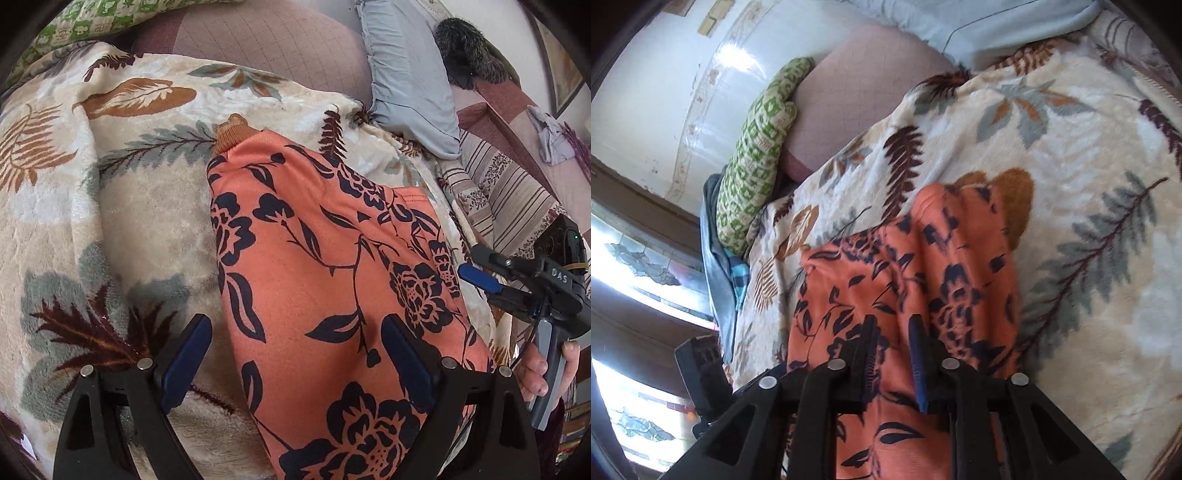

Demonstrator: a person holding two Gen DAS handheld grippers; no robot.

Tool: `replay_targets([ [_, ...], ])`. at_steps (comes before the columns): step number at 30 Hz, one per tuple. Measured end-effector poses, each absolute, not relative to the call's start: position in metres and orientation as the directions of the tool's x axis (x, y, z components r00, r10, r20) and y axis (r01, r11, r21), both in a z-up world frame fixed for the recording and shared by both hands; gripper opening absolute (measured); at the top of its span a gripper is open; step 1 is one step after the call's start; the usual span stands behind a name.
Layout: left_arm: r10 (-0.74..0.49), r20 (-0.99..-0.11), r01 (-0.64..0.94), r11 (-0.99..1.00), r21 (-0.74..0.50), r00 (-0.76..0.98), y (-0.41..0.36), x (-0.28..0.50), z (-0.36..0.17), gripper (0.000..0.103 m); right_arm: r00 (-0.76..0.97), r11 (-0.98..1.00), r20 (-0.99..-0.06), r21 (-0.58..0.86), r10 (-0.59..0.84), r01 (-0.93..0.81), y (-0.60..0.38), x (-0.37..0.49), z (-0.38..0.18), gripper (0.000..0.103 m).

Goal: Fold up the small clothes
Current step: 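Pinch the folded blouse with both grippers and tuck the side under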

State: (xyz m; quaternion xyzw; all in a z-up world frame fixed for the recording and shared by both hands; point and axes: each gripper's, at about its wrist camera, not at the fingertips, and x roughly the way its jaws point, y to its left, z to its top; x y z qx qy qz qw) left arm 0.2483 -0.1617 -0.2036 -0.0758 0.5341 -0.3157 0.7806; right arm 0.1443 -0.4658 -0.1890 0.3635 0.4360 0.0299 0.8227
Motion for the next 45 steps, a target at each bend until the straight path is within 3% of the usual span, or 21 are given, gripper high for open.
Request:
replay_targets([
  [1, -0.578, -0.785, 0.412, 0.786, -0.461, 0.224, -0.163, 0.250, -0.205, 0.093, 0.636, 0.714, -0.688, 0.635, 0.350, 0.295, -0.477, 0.140, -0.190, 0.071],
  [2, -0.584, -0.782, 0.412, 0.781, -0.470, 0.216, -0.164, 0.250, -0.206, 0.093, 0.657, 0.696, -0.681, 0.642, 0.323, 0.323, -0.486, 0.134, -0.191, 0.079],
  [18, -0.598, -0.779, 0.401, 0.771, -0.494, 0.188, -0.174, 0.254, -0.214, 0.093, 0.485, 0.599, -0.680, 0.726, 0.550, 0.339, -0.478, 0.159, -0.248, 0.079],
  [28, -0.579, -0.791, 0.405, 0.783, -0.471, 0.199, -0.178, 0.254, -0.213, 0.092, 0.445, 0.670, -0.716, 0.683, 0.537, 0.291, -0.447, 0.168, -0.249, 0.079],
  [32, -0.550, -0.806, 0.406, 0.802, -0.437, 0.218, -0.182, 0.254, -0.212, 0.085, 0.452, 0.675, -0.722, 0.675, 0.523, 0.297, -0.445, 0.169, -0.248, 0.077],
  [36, -0.542, -0.806, 0.416, 0.806, -0.420, 0.236, -0.181, 0.254, -0.208, 0.076, 0.452, 0.706, -0.742, 0.647, 0.495, 0.289, -0.436, 0.168, -0.243, 0.069],
  [45, -0.524, -0.806, 0.460, 0.808, -0.369, 0.274, -0.182, 0.249, -0.199, 0.064, 0.449, 0.773, -0.785, 0.575, 0.427, 0.270, -0.426, 0.172, -0.232, 0.065],
])
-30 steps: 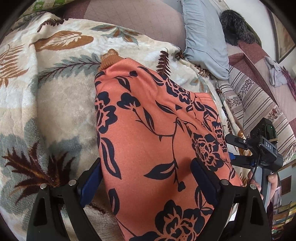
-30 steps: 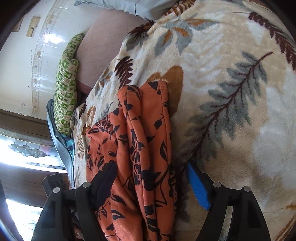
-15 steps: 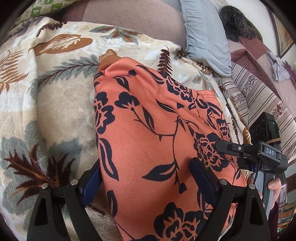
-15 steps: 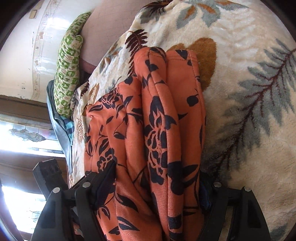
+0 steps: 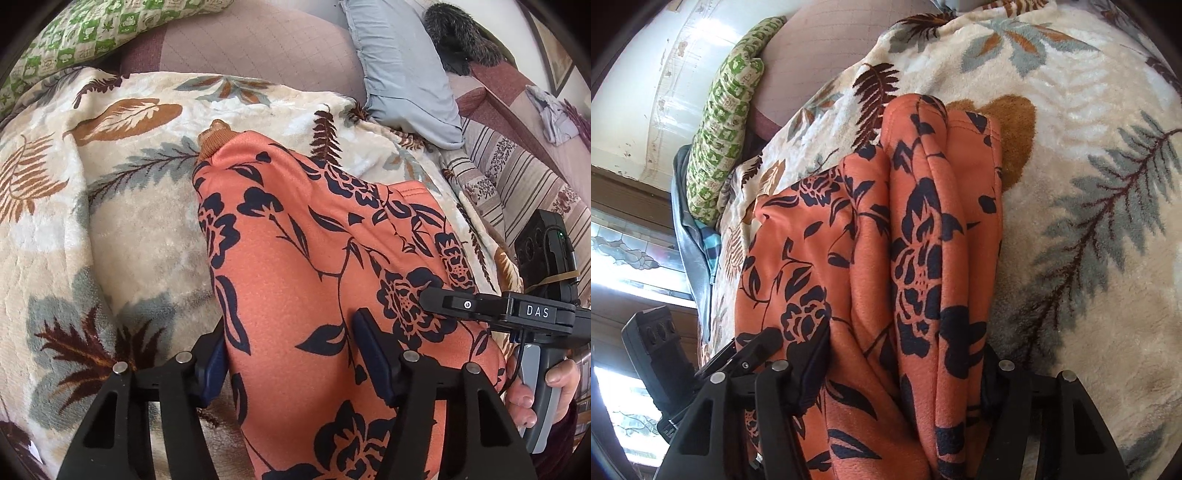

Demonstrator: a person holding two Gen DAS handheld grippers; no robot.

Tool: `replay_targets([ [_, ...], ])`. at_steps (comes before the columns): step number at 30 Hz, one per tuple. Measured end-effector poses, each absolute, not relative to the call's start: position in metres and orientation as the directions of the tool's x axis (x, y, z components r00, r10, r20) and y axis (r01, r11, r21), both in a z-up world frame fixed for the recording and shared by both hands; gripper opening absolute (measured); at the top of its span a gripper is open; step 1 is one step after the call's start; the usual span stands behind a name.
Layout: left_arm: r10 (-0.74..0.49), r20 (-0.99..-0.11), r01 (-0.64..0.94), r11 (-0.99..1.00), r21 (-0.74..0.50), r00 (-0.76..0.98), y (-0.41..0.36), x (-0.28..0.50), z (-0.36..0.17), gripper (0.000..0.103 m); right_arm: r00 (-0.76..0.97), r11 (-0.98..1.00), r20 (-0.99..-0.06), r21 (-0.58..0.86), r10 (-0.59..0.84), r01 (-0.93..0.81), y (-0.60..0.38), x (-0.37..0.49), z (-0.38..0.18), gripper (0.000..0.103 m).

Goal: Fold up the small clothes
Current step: 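Pinch the folded blouse with both grippers and tuck the side under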

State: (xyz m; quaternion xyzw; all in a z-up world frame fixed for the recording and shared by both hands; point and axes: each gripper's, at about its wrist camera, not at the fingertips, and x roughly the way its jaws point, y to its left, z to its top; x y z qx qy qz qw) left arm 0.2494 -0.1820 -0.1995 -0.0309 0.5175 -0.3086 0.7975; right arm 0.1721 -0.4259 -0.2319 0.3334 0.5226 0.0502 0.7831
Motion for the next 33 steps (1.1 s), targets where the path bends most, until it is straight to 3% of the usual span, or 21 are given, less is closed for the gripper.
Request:
replay_targets([
  [19, -0.542, -0.785, 0.462, 0.802, -0.378, 0.300, -0.174, 0.243, -0.177, 0.057, 0.517, 0.809, -0.757, 0.557, 0.400, 0.190, -0.415, 0.164, -0.203, 0.065],
  [33, -0.500, -0.744, 0.367, 0.858, -0.359, 0.443, -0.102, 0.237, -0.136, 0.057, 0.533, 0.701, -0.628, 0.708, 0.568, 0.086, -0.350, 0.182, -0.189, 0.061],
])
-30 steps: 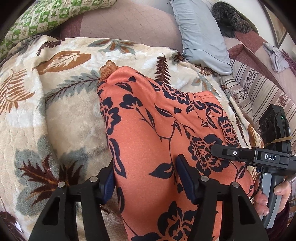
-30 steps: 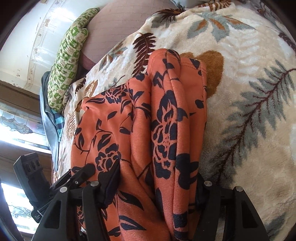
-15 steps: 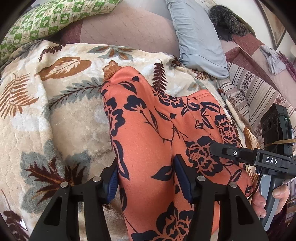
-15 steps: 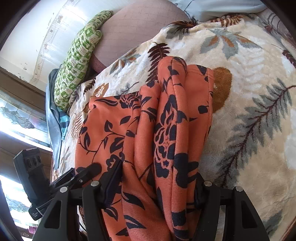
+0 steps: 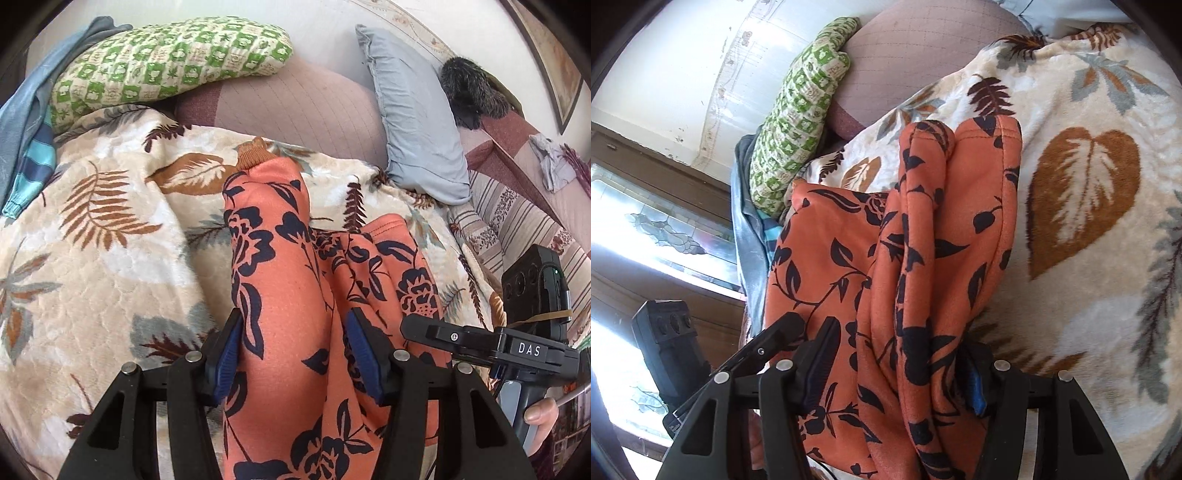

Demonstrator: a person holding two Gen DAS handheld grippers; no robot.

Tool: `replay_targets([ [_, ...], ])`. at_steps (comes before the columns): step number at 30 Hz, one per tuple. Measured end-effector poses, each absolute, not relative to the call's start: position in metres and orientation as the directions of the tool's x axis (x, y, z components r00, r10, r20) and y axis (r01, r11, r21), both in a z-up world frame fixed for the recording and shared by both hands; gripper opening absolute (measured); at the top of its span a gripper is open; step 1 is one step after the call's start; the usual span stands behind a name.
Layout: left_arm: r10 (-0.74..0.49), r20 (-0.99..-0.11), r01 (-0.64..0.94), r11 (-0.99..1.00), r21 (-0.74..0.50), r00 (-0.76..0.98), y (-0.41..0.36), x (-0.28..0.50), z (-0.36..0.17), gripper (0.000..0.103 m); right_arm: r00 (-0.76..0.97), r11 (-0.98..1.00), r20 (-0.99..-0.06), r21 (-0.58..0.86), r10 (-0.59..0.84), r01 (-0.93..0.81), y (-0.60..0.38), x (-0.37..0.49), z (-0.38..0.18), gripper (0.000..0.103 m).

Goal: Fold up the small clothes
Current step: 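Press the folded orange blouse flat with both grippers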

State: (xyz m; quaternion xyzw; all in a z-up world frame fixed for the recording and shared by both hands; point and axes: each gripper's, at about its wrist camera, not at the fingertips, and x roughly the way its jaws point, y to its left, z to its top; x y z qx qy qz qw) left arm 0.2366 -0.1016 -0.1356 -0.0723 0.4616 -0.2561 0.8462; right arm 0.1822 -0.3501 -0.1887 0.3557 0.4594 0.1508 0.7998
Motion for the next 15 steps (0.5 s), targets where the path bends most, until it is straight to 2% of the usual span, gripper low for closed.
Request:
replay_targets([
  [7, -0.442, -0.766, 0.318, 0.892, -0.322, 0.466, -0.079, 0.244, -0.145, 0.057, 0.543, 0.706, -0.607, 0.707, 0.580, 0.035, -0.318, 0.198, -0.187, 0.061],
  [13, -0.390, -0.818, 0.289, 0.913, -0.287, 0.423, -0.073, 0.253, -0.173, 0.057, 0.465, 0.800, -0.771, 0.568, 0.435, 0.194, -0.326, 0.202, -0.215, 0.061],
  [15, -0.370, -0.836, 0.286, 0.920, -0.269, 0.405, -0.078, 0.255, -0.184, 0.058, 0.423, 0.774, -0.788, 0.578, 0.447, 0.259, -0.337, 0.202, -0.230, 0.061],
])
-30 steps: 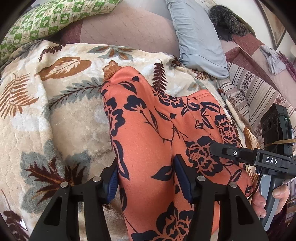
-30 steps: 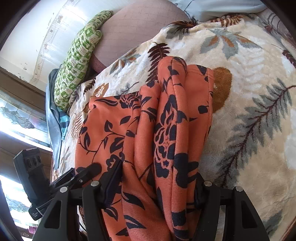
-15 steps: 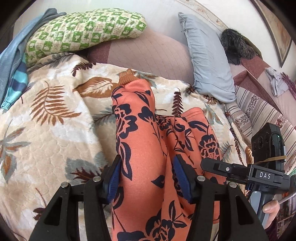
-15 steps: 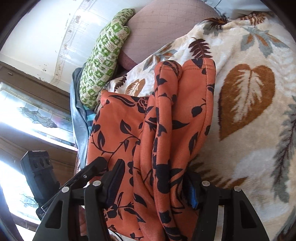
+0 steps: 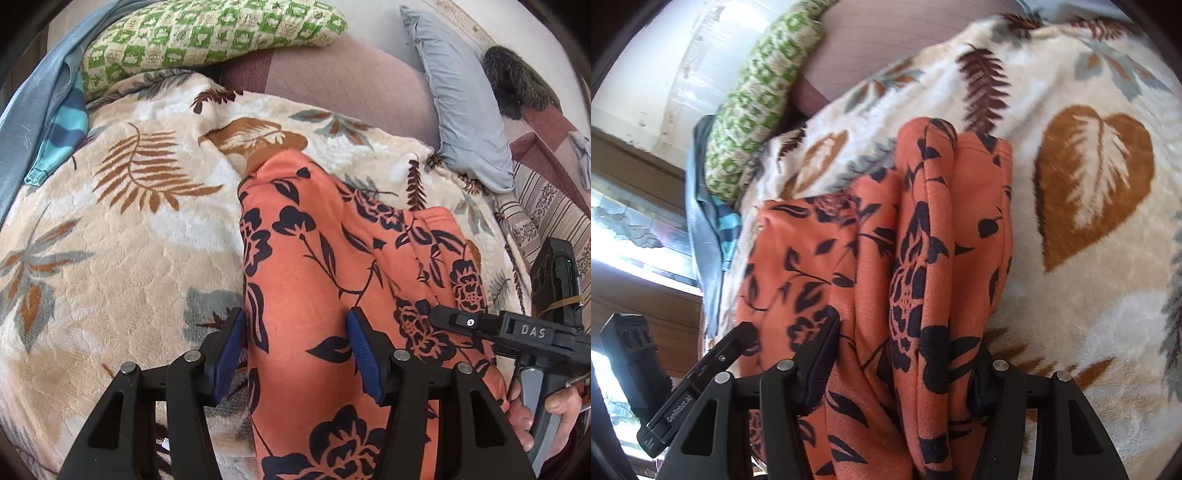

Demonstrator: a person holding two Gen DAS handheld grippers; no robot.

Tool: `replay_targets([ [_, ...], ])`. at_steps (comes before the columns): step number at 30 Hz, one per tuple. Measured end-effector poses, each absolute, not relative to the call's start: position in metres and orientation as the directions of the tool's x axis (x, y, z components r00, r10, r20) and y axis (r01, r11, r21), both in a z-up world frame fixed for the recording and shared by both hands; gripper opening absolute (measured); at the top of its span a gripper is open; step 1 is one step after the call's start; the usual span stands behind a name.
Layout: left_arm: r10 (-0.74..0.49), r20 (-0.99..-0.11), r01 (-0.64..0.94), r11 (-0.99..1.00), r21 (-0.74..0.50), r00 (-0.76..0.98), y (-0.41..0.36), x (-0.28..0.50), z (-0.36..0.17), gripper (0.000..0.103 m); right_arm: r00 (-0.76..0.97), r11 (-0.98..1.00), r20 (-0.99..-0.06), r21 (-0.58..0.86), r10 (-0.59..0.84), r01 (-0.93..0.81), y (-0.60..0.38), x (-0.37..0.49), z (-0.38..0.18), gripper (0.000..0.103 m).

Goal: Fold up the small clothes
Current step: 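Press the folded orange blouse flat with both grippers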

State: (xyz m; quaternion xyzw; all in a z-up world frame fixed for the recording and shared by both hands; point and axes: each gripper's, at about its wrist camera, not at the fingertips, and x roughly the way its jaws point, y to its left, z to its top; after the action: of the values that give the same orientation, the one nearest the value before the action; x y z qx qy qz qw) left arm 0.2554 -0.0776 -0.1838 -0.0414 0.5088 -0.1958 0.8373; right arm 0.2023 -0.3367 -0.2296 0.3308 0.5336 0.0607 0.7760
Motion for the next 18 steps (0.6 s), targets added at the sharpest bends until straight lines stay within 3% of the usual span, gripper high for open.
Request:
replay_targets([
  [3, -0.355, -0.845, 0.276, 0.926, -0.258, 0.400, -0.080, 0.258, -0.189, 0.063, 0.433, 0.758, -0.772, 0.600, 0.465, 0.256, -0.345, 0.198, -0.226, 0.062],
  [9, -0.300, -0.834, 0.262, 0.945, -0.194, 0.463, -0.078, 0.250, -0.169, 0.063, 0.593, 0.871, -0.741, 0.475, 0.316, 0.128, -0.340, 0.180, -0.175, 0.064],
  [14, -0.232, -0.788, 0.271, 0.959, -0.087, 0.569, -0.076, 0.235, -0.140, 0.064, 0.684, 0.877, -0.641, 0.480, 0.349, 0.002, -0.322, 0.171, -0.145, 0.063],
  [18, -0.176, -0.814, 0.264, 0.964, -0.029, 0.553, -0.076, 0.232, -0.144, 0.065, 0.679, 0.861, -0.624, 0.508, 0.387, -0.024, -0.314, 0.166, -0.143, 0.063],
])
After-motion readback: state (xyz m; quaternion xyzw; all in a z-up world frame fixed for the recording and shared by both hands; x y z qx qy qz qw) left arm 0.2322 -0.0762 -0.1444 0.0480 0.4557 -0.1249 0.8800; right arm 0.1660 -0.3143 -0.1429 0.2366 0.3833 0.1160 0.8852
